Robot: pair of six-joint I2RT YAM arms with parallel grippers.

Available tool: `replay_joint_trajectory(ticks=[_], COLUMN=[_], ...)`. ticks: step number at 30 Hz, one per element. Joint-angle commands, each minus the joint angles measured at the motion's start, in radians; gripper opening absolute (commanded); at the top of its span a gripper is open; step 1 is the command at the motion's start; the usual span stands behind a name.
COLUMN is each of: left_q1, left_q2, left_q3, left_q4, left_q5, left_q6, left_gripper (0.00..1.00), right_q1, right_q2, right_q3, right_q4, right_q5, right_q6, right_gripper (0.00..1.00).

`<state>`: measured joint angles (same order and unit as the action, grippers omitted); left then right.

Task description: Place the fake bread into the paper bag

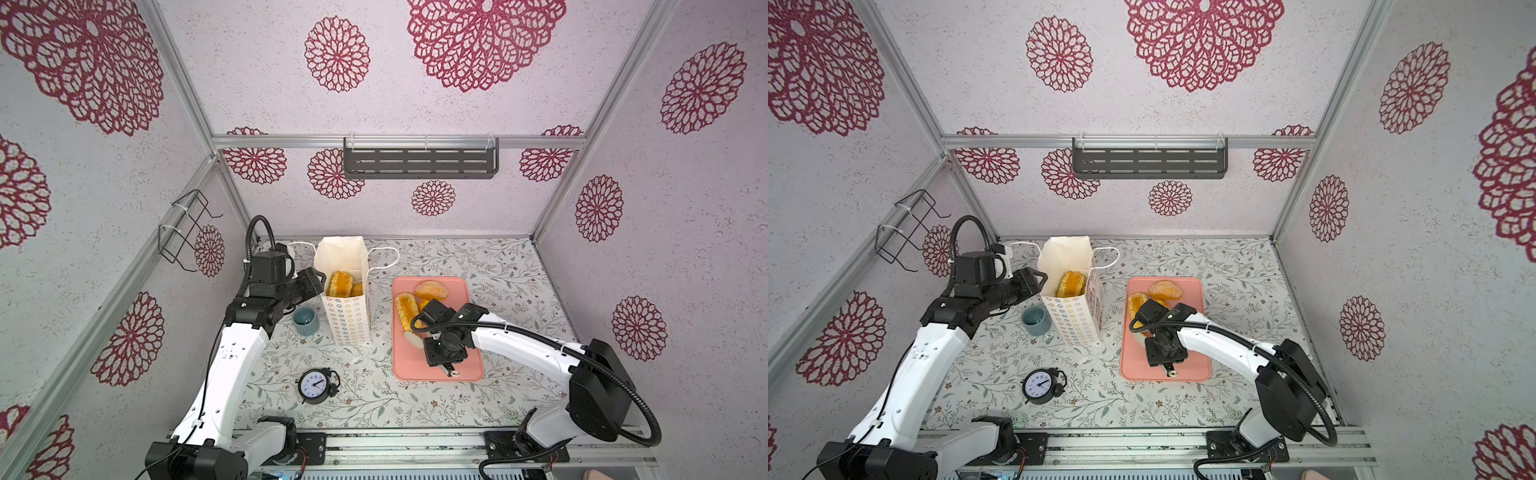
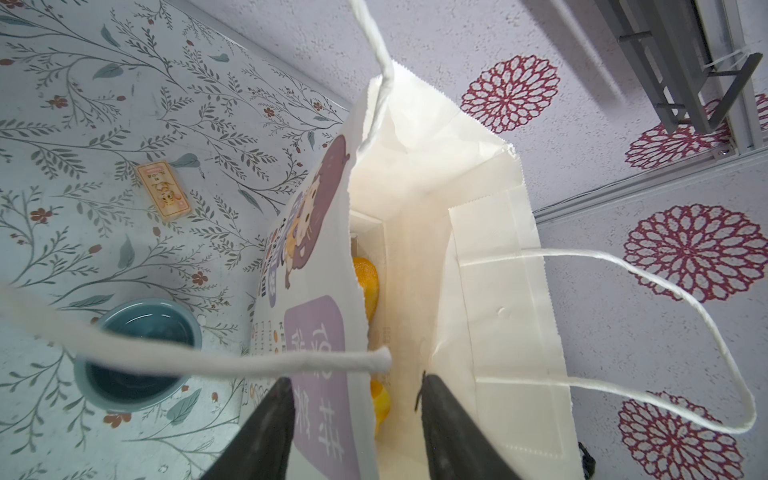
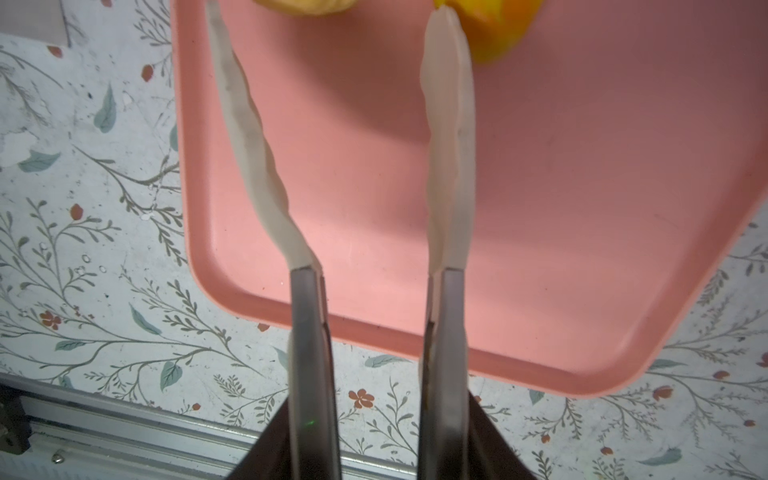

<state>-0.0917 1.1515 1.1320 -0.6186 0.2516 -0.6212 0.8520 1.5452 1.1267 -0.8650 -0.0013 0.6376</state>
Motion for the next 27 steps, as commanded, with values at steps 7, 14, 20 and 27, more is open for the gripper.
replay_joint_trajectory(ticks=[7, 14, 20, 27], left_q1=[-0.014, -0.014, -0.014, -0.015], left_q2=[-0.024, -0.025, -0.026, -0.027], left_q3=[-0.012, -0.014, -0.014, -0.009], left_q4=[0.007, 0.006, 0.005, 0.003], left_q5=[-0.004, -0.002, -0.003, -0.002], left_q6=[0.003, 0.005, 0.006, 0.008], left_gripper=[0.52, 0.52, 0.52, 0.52], right_q1=[0.005, 0.004, 0.002, -0.001], right_q2=[0.087, 0.145, 0.185, 0.196], right_q3=[0.114, 0.174, 0.223, 0.249], right_q4=[-0.05, -0.071, -0.084, -0.088], right_q5=[0.1, 0.149, 0.178, 0.194], right_q6=[-0.04, -0.057, -0.069, -0.076], right_gripper=[0.53, 0.53, 0.5, 0.42])
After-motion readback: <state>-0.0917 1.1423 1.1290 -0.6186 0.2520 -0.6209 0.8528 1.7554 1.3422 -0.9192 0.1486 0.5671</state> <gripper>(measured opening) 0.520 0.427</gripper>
